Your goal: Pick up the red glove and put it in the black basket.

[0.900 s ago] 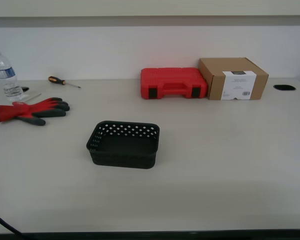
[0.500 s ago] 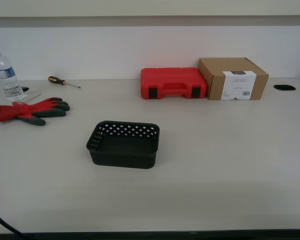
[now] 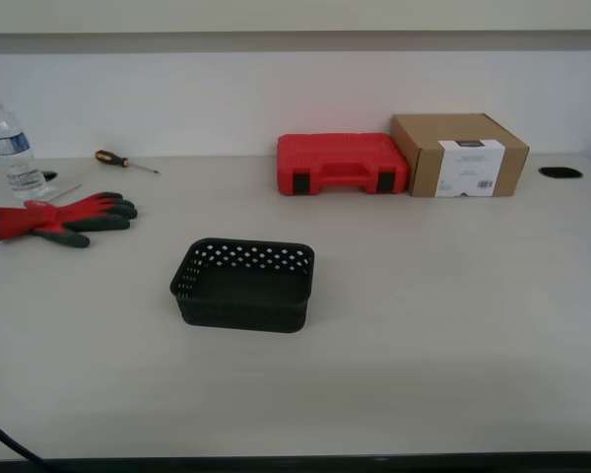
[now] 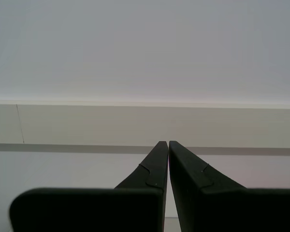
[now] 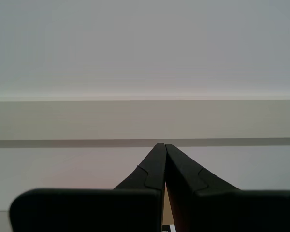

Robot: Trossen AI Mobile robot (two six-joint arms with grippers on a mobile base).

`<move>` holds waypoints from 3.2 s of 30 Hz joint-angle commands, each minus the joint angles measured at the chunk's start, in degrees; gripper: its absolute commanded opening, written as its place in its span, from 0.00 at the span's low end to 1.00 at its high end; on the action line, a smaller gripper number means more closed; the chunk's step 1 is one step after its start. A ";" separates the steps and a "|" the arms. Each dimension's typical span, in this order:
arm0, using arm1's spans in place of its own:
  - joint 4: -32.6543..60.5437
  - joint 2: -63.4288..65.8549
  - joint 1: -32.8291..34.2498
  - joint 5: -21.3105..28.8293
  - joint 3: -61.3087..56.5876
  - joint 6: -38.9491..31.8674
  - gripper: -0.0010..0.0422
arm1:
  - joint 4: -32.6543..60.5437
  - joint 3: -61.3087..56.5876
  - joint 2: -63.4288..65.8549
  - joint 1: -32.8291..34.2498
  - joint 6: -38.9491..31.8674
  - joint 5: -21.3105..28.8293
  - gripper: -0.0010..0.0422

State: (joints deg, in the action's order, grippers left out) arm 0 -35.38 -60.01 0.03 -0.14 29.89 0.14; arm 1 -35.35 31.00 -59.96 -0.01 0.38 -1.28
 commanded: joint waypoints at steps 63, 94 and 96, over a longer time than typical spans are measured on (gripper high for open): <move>-0.15 -0.02 -0.02 0.00 0.11 -0.15 0.02 | 20.70 34.58 -63.12 -22.14 -8.24 -7.89 0.24; 0.02 -0.02 -0.04 0.00 0.11 -0.15 0.02 | 21.81 47.82 -87.89 -22.14 -1.99 -0.92 0.99; 0.15 -0.02 -0.04 0.00 0.11 -0.15 0.02 | 21.79 47.78 -88.74 -22.16 -2.19 -1.25 0.86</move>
State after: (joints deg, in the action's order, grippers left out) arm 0 -35.11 -60.01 -0.03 -0.14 29.89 0.14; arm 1 -13.50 78.74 -148.18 -22.11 -1.69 -2.11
